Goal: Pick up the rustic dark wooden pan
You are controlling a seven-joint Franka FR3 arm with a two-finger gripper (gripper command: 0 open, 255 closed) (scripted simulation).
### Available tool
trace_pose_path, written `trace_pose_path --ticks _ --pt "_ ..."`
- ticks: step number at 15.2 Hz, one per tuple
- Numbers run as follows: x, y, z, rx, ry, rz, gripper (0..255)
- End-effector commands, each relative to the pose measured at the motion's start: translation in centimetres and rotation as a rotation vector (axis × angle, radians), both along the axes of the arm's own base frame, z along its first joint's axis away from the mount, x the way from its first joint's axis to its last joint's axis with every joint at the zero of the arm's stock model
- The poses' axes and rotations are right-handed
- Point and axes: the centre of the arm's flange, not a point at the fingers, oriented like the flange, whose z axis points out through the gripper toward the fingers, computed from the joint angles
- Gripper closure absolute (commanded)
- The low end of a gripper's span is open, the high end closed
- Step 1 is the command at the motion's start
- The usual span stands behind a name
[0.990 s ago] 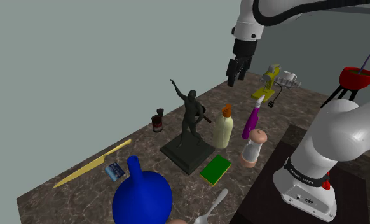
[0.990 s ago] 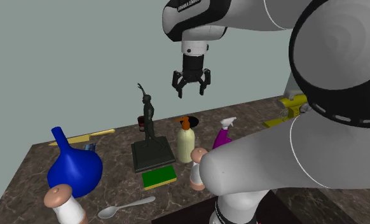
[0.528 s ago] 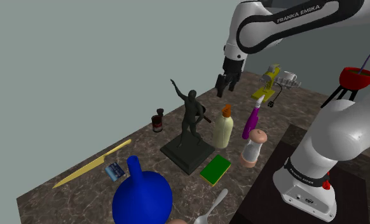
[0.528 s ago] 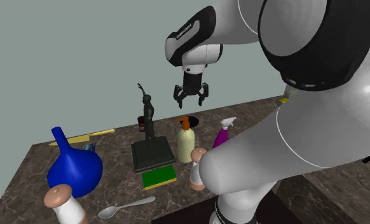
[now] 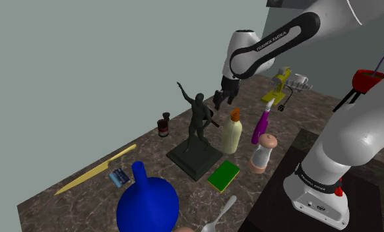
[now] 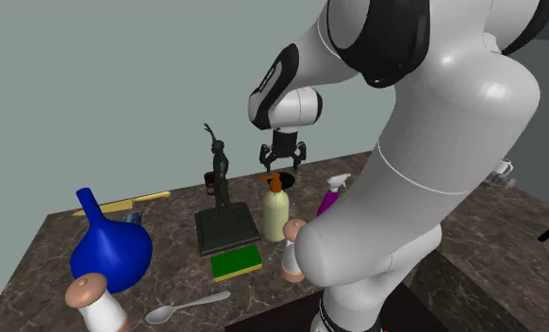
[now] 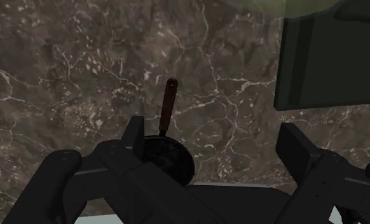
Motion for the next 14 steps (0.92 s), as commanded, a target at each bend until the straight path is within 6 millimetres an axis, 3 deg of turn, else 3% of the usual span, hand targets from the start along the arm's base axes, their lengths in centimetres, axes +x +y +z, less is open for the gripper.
trace_pose_path --ticks 1,11,14 --pt "1.4 -0.8 -2.3 -0.003 -0.015 -0.021 0" --pt "7.7 -4.4 -12.7 -0.014 -0.078 -0.122 0" --pt "7.9 -4.5 -13.9 -0.014 -0.079 -0.124 0"
